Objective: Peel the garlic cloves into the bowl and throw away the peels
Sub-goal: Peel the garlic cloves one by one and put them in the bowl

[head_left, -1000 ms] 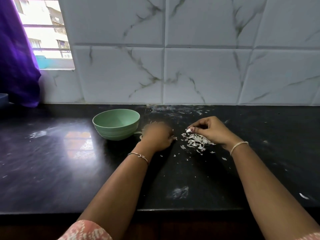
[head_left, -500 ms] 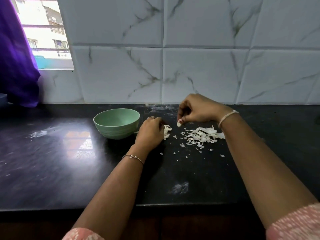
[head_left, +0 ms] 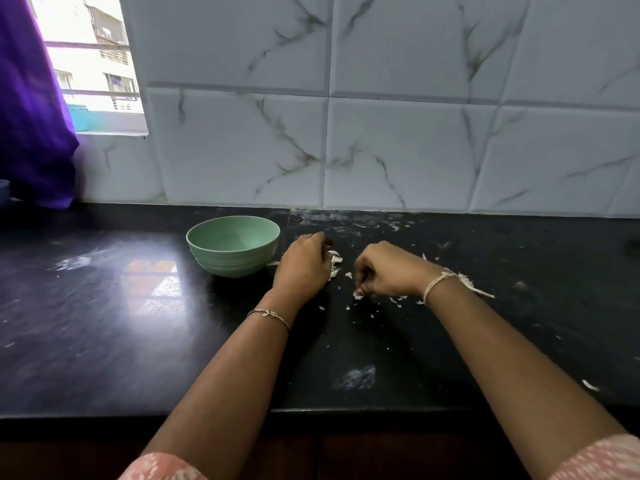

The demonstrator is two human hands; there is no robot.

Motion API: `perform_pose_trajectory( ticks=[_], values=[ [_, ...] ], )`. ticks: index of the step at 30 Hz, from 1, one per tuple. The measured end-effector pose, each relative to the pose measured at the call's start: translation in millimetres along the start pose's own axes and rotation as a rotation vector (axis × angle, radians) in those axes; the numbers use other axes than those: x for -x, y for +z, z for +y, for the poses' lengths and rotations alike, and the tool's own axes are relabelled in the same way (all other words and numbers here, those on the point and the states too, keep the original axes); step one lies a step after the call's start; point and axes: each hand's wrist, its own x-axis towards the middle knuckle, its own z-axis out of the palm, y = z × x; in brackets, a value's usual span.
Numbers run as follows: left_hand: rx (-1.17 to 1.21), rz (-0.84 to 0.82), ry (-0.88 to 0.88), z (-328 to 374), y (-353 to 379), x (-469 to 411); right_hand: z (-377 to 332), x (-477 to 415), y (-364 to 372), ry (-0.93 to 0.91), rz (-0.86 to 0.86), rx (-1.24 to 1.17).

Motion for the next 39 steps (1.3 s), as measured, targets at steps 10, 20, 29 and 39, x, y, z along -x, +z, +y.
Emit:
perform_pose_trajectory(
  ticks=[10,20,29,39],
  values=[
    [0.156,-0.162,0.074,3,0,-1,29,1,-18,0.000,0.273,-0.422],
    [0.484,-0.319,-0.081,3,-4,-5,33,-7,12,0.001,0.254,-0.757],
    [0.661,-0.424,-0.194,5,-9,-1,29,-3,20,0.017,0.327,-0.774],
    [0.316,-0.263,-0.191,3,-9,-5,34,-3,23,0.038,0.388,-0.757]
  ],
)
